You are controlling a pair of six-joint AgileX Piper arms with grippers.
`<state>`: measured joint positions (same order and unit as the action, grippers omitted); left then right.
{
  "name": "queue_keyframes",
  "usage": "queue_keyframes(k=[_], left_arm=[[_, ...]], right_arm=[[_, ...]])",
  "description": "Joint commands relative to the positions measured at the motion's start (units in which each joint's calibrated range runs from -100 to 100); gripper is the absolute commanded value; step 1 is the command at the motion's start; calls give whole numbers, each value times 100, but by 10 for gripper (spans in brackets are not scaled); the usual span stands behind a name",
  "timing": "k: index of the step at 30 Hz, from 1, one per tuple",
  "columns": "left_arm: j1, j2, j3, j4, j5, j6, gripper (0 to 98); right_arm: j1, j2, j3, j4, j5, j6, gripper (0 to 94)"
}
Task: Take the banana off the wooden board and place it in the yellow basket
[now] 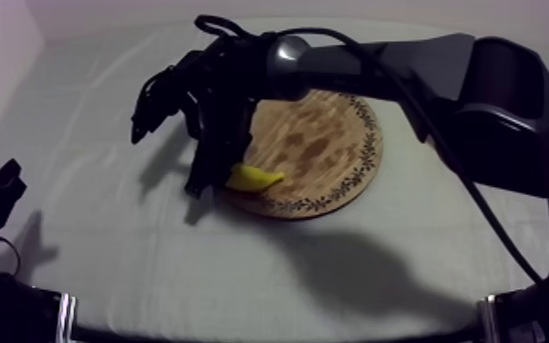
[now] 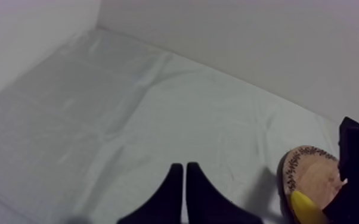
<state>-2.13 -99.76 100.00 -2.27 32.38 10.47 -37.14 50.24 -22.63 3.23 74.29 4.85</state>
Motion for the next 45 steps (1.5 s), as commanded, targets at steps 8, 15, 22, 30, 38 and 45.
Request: queue_keyframes(k=[8, 15, 22, 30, 38, 45], left_arm=[[-1, 2, 0, 0, -4, 1, 1], [-1, 2, 0, 0, -4, 1, 1], [-1, 2, 0, 0, -4, 1, 1], [-1, 2, 0, 0, -4, 1, 1], [-1, 2, 0, 0, -4, 1, 1], [-1, 2, 0, 0, -4, 1, 1]], right_arm=[[-39, -170, 59, -18, 39, -31, 194], [24, -1135, 679, -21, 211, 17, 244], [428, -2494, 1641, -60, 450, 215, 247], [1252, -3511, 2729, 79, 460, 397, 256], [2088, -3992, 3164, 108, 392, 656, 260], [2769, -3980, 3161, 135, 316, 878, 263]])
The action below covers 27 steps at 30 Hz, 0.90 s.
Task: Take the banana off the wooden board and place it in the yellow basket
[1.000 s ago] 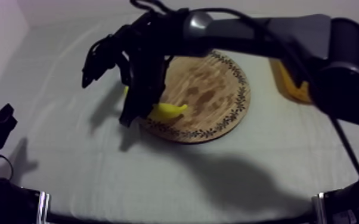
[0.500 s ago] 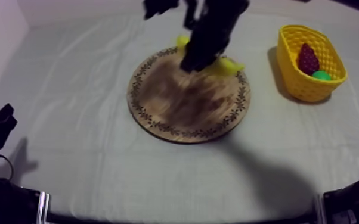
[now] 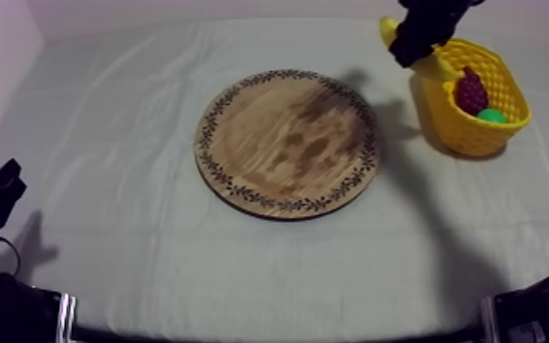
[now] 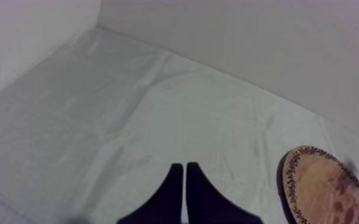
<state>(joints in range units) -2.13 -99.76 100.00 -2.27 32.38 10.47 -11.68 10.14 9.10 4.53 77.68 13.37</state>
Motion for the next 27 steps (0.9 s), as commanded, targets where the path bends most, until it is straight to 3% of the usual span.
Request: queue_keyframes(k=[1, 14, 27], left_arm=[[-1, 2, 0, 0, -4, 1, 1], [-1, 2, 0, 0, -4, 1, 1], [-1, 2, 0, 0, -4, 1, 1]], right_arm=[[307, 66, -23, 13, -43, 47, 264], [1035, 490, -90, 13, -277, 272, 265], [1222, 618, 615, 103, -811, 229, 269]])
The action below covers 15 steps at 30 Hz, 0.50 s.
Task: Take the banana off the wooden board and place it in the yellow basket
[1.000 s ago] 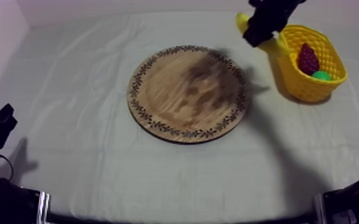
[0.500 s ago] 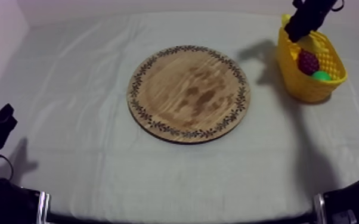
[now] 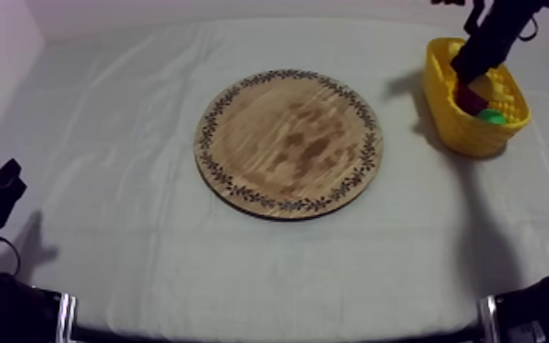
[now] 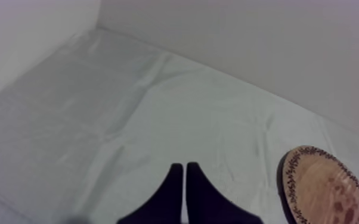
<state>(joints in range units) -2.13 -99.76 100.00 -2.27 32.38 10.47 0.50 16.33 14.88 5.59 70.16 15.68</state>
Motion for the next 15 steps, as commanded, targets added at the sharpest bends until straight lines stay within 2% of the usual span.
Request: queue_keyframes(k=[1, 8, 10, 12, 15], left_arm=[[-1, 2, 0, 0, -4, 1, 1], [-1, 2, 0, 0, -4, 1, 1], [-1, 2, 0, 0, -4, 1, 1], [-1, 2, 0, 0, -4, 1, 1], [-1, 2, 0, 0, -4, 1, 1]], right_arm=[[8, -2, 72, -6, -84, -3, 276], [14, -119, 271, -42, -171, 80, 444], [31, -206, 355, -66, -216, 106, 452], [63, -348, 473, -117, -269, 142, 373], [100, -663, 674, -208, -313, 179, 161]])
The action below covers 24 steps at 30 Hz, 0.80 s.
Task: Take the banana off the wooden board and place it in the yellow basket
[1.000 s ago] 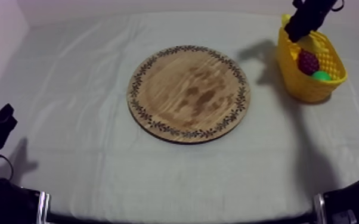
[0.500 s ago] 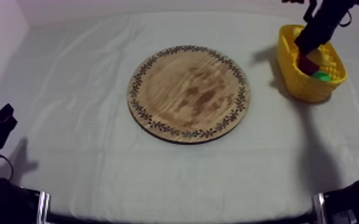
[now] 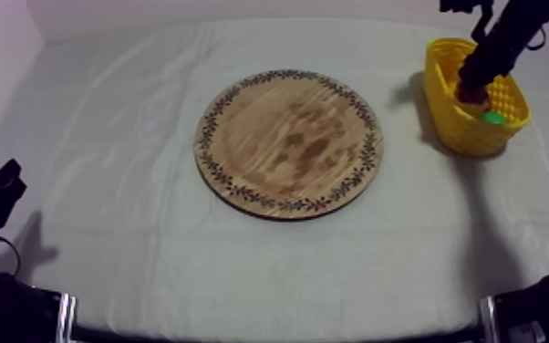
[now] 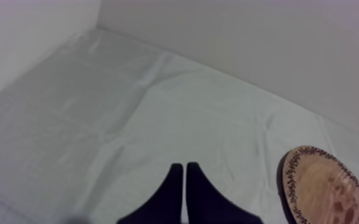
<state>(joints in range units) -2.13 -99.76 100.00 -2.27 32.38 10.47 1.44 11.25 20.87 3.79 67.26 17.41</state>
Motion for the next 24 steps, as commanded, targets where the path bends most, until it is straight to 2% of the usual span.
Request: queue_keyframes(k=[1, 3, 7, 14, 24], left_arm=[[-1, 2, 0, 0, -4, 1, 1], [-1, 2, 0, 0, -4, 1, 1], [-1, 2, 0, 0, -4, 1, 1], [-1, 2, 0, 0, -4, 1, 1], [-1, 2, 0, 0, -4, 1, 1]], right_arm=[[19, -283, 148, -59, -31, 14, 115], [39, -571, 314, -123, -42, 32, 60], [80, -1267, 716, -267, -25, 82, 20], [14, -2832, 1646, -373, -67, 17, 8], [86, -5330, 3141, -271, -569, -285, 7]])
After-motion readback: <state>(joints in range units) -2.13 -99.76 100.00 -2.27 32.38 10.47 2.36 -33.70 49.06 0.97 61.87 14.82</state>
